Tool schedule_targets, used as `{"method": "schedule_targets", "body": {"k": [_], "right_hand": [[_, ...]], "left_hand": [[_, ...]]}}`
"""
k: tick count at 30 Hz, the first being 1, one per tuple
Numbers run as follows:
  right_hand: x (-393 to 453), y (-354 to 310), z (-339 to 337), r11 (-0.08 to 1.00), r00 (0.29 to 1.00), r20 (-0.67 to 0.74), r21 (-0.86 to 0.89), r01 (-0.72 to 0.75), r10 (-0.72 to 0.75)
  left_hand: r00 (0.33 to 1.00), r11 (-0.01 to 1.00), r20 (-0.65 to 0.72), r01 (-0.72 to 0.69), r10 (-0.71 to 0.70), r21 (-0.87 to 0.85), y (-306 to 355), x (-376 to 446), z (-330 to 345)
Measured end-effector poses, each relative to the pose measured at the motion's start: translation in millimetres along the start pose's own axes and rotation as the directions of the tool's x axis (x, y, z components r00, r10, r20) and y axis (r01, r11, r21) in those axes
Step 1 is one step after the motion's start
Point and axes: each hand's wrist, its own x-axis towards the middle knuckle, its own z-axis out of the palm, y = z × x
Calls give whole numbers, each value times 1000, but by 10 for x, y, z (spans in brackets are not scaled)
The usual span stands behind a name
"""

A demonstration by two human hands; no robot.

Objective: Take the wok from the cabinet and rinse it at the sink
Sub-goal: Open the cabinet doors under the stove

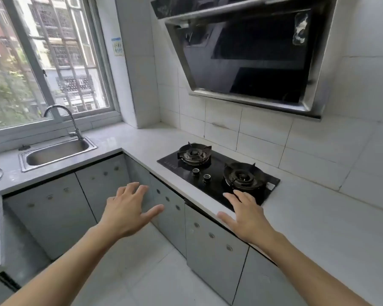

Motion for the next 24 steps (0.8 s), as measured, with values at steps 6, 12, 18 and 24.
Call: {"method": "schedule_targets", "body": {"k": [6,12,18,24], "right_hand": [[412,259,113,993,994,20,-28,-112,112],[728,320,307,964,964,40,-45,-261,263],[1121,53,454,905,906,17,-38,-423,424],[1395,-249,535,838,838,-25,15,-545,545]], "left_hand": [[996,997,48,-82,82,8,61,712,320],[976,980,100,-188,193,-59,-8,1434,690],[937,942,125,-311,326,-129,-316,2183,902],[888,894,140,-414,438,-172,-559,2777,1048]]}}
